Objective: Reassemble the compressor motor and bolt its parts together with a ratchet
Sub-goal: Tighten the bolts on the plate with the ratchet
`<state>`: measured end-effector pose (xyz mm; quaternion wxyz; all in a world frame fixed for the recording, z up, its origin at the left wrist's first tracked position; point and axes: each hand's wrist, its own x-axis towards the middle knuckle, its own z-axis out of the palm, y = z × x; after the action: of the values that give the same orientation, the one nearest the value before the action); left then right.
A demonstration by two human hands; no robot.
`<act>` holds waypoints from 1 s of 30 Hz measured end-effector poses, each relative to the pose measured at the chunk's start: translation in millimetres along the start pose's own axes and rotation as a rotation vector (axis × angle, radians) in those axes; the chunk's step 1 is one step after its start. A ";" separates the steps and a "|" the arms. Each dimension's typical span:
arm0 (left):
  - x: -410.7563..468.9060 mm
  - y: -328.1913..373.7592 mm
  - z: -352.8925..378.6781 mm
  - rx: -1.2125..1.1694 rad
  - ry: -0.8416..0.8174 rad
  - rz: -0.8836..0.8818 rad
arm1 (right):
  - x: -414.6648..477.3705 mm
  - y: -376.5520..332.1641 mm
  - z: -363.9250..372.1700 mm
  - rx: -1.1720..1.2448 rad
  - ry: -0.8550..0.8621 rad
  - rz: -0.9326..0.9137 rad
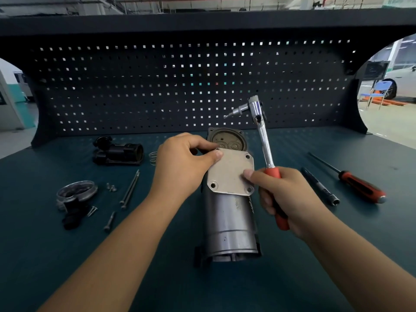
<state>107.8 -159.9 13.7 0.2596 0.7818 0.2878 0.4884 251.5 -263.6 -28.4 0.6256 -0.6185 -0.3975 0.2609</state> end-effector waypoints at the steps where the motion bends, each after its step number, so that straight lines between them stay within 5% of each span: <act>1: -0.2 0.2 1.2 0.001 0.024 -0.002 | -2.5 1.5 -1.7 0.010 -0.019 -0.004; 19: -7.1 -1.9 1.2 0.158 0.059 0.104 | 33.5 -21.2 -12.6 -0.067 0.077 -0.090; 30: 8.7 -2.0 -10.7 0.099 -0.190 0.073 | 35.6 -21.4 -14.5 -0.122 0.063 -0.101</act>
<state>100.8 -151.0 21.8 0.2289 0.8463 0.2572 0.4064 279.3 -244.8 0.0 0.6113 -0.6425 -0.4236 0.1846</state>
